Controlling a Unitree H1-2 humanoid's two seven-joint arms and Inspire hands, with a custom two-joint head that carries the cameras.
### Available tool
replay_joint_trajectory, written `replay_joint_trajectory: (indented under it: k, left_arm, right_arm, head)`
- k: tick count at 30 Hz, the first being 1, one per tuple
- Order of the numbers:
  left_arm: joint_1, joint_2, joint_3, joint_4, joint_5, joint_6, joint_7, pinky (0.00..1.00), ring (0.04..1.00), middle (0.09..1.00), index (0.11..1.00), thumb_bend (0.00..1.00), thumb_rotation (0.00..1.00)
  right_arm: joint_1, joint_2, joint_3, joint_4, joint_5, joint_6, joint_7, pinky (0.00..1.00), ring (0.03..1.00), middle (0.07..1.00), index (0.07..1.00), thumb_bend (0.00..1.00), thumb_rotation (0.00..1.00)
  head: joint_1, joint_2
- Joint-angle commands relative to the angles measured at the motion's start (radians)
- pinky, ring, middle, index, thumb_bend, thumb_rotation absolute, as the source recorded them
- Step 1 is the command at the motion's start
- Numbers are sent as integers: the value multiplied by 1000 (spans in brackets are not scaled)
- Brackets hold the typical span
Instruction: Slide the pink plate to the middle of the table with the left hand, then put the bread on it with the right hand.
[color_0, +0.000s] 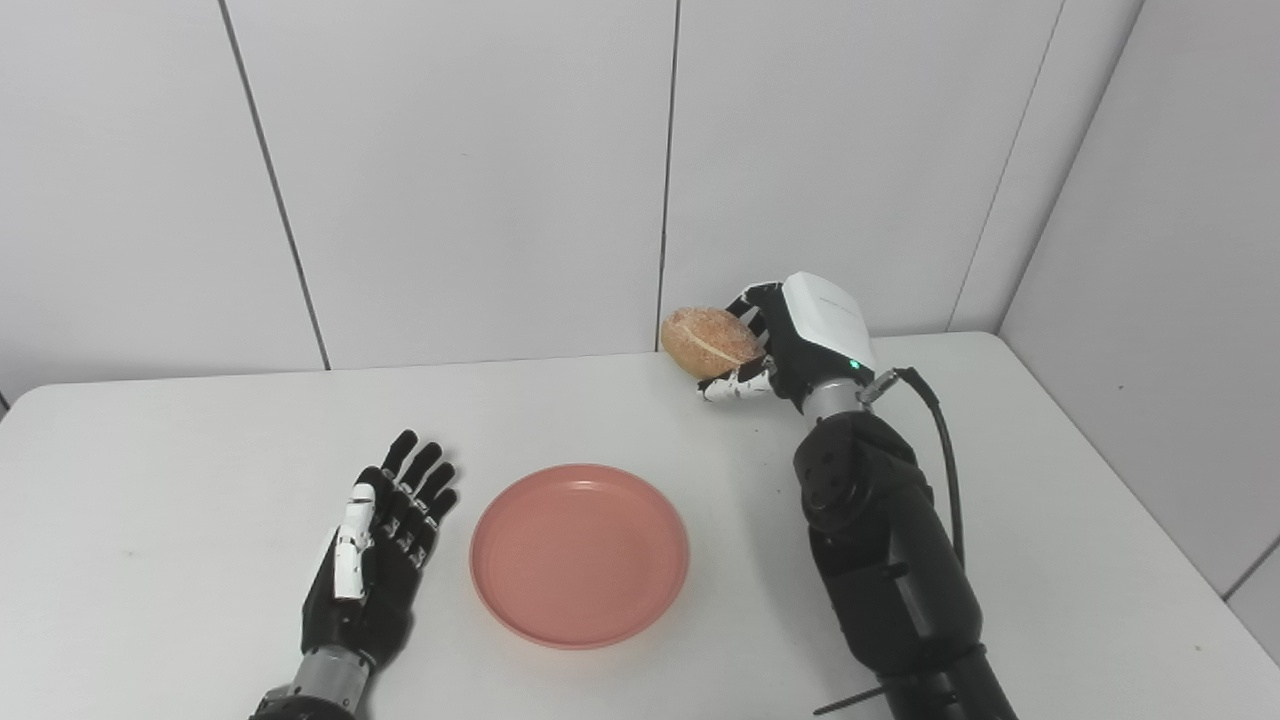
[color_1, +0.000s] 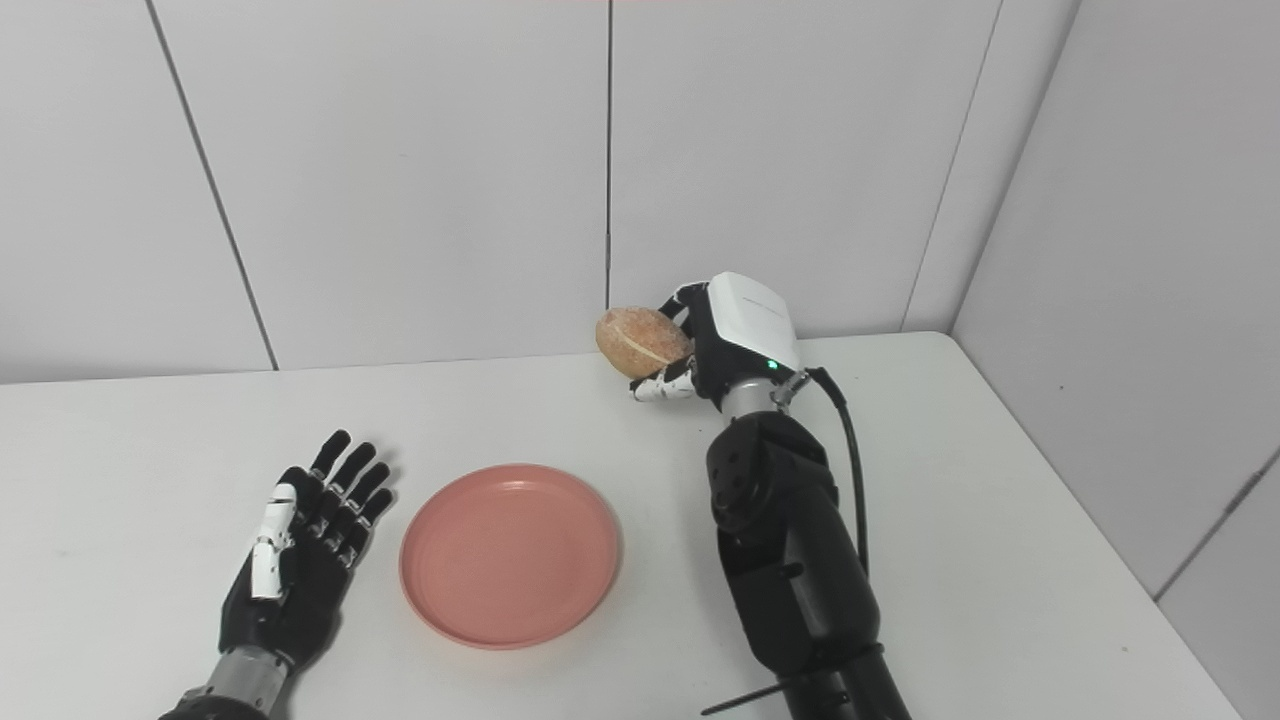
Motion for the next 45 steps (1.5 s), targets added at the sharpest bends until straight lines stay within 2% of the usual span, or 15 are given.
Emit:
replay_joint_trajectory:
  k: [1,6,11,14,22,27,29,33,44,45]
  left_arm:
    - [56,-16,-11,42,23,37,27,967,938,939,927,365,1000]
    - [58,-33,-17,34,36,37,46,951,928,930,916,369,1000]
    - [62,-50,-21,17,51,50,70,940,920,924,913,377,1000]
    - [62,-59,-27,11,57,53,81,945,920,923,913,376,1000]
    - [62,-86,-32,-3,70,65,113,923,907,911,898,377,1000]
    - [60,-94,-36,-7,70,67,120,925,904,910,899,380,1000]
    - [59,-98,-37,-7,73,68,124,916,901,907,897,384,1000]
    - [60,-104,-37,-14,83,71,134,906,898,903,890,387,1000]
    - [59,-105,-48,-25,94,71,136,904,904,908,894,392,1000]
    - [59,-105,-49,-24,94,70,136,905,904,908,894,391,1000]
  right_arm:
    - [-23,8,14,-56,-17,-6,5,280,358,435,523,517,3]
    - [-13,23,81,-91,-18,-7,18,287,357,426,541,514,3]
    - [-5,46,101,-114,10,-6,56,273,347,424,540,513,2]
    - [5,56,136,-119,12,-7,77,261,345,419,533,515,2]
    - [35,36,222,-110,55,-28,68,276,360,423,546,513,2]
    - [60,21,281,-114,41,-32,71,244,327,476,492,523,0]
    - [67,16,299,-110,41,-25,83,264,352,435,528,516,0]
    - [74,9,322,-94,28,-9,105,286,377,427,544,513,0]
    - [90,-19,361,-64,-12,-12,121,246,335,416,540,513,1]
    - [91,-21,363,-61,-15,-12,119,239,332,459,505,521,0]
  head:
    - [13,1]
    - [51,7]
    - [83,11]
    - [120,18]
    - [174,33]
    - [204,43]
    - [209,46]
    - [217,53]
    - [232,70]
    - [232,70]
